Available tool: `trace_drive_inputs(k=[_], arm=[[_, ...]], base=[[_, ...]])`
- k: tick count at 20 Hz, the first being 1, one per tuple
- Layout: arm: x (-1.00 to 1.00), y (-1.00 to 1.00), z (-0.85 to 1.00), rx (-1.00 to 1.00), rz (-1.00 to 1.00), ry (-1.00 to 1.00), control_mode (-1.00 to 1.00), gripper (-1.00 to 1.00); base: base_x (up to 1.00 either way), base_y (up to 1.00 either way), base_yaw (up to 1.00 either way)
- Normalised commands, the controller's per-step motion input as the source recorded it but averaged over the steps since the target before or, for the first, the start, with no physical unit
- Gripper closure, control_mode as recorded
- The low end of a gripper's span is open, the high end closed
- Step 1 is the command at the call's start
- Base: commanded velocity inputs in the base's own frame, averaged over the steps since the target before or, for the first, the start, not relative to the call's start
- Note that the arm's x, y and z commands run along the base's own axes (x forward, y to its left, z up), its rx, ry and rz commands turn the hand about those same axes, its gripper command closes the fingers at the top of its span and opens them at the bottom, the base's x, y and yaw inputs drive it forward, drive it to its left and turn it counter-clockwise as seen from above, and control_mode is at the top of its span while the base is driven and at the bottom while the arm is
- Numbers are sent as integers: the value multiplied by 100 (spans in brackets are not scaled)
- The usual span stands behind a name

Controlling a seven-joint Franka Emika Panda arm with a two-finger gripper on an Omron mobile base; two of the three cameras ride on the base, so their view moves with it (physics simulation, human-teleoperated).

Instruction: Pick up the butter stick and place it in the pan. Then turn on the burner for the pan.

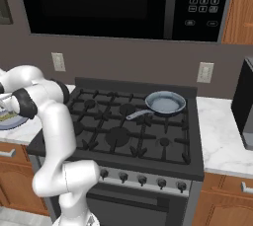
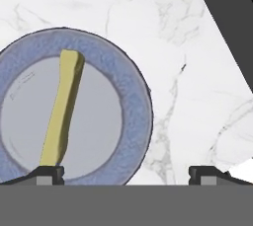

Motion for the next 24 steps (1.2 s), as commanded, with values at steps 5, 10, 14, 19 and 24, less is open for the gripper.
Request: trace_drive_inputs(k=[5, 10, 14, 19, 24], arm=[[17, 16, -6, 0, 0, 0, -100, -100], [17, 10, -11, 0, 0, 0, -100, -100], [18, 0, -18, 0, 0, 0, -100, -100], [17, 2, -20, 0, 0, 0, -100, -100], [6, 4, -12, 0, 0, 1, -100, -100]], base=[[0, 0, 0], [0, 0, 0], [0, 0, 0], [0, 0, 0], [0, 0, 0]])
